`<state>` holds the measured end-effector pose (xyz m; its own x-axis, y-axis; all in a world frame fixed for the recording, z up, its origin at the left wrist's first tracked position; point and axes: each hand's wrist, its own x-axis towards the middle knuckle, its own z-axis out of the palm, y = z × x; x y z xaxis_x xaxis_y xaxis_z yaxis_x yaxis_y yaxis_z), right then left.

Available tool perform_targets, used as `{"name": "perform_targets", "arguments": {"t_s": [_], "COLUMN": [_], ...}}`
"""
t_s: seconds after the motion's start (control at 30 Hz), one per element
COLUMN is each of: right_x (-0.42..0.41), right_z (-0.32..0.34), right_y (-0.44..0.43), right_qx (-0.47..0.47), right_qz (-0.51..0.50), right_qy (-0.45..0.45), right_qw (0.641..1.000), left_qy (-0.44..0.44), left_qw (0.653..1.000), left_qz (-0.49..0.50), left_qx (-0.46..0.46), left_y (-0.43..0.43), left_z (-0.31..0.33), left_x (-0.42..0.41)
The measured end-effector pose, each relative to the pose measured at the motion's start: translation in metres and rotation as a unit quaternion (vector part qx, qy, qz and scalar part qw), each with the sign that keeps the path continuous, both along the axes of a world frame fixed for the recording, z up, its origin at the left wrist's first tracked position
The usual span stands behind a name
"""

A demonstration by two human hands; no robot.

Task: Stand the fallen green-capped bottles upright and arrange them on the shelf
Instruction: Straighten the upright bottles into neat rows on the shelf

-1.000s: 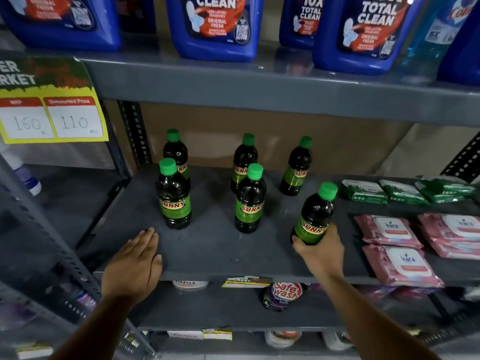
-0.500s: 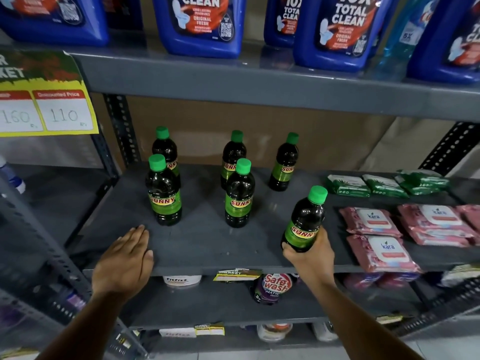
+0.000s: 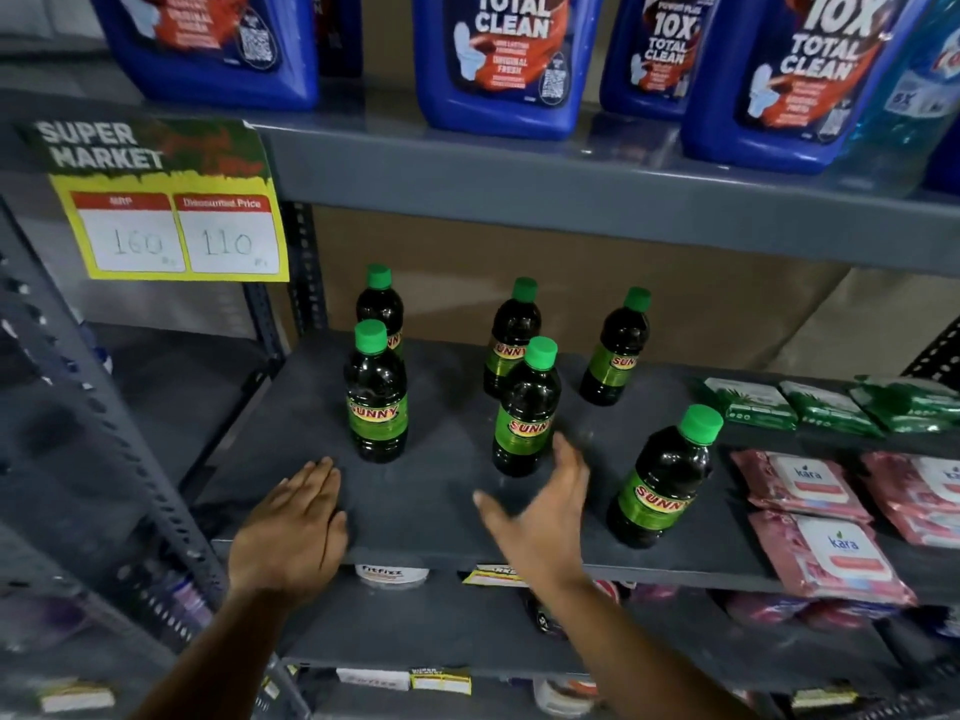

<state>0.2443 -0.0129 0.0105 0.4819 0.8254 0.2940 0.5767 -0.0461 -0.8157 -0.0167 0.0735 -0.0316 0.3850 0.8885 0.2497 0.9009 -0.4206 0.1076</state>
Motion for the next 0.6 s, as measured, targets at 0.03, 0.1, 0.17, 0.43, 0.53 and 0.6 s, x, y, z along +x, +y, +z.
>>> {"name": "perform_targets", "arguments": {"t_s": [0.03, 0.1, 0.17, 0.43, 0.53, 0.6], "right_x": [0.006, 0.018, 0.026, 0.022, 0.014, 0.008], "right_z": [0.007, 0.012, 0.008, -0.006, -0.008, -0.008], "right_y": [0.019, 0.051, 0.068, 0.055, 0.032, 0.016], "right_qx": [-0.008, -0.027, -0.062, -0.087, -0.077, -0.077], "right_qz": [-0.007, -0.006, -0.010, -0.063, -0.068, -0.068], "right_qy": [0.029, 0.082, 0.108, 0.082, 0.080, 0.083], "right_qw": [1.000, 0.996, 0.992, 0.991, 0.991, 0.991], "left_qy": [-0.004, -0.004, -0.007, 0.000, 0.010, 0.010], "left_qw": [1.000, 1.000, 1.000, 1.000, 1.000, 1.000], "left_qz": [-0.001, -0.009, -0.013, -0.013, 0.002, 0.006], "left_qx": [0.003, 0.012, 0.015, 0.003, -0.013, -0.020], "left_y": [0.000, 0.000, 0.000, 0.003, 0.003, 0.003], "left_z": [0.000, 0.000, 0.000, -0.003, -0.002, -0.002], "left_x": [0.000, 0.000, -0.002, -0.003, -0.002, -0.001]}}
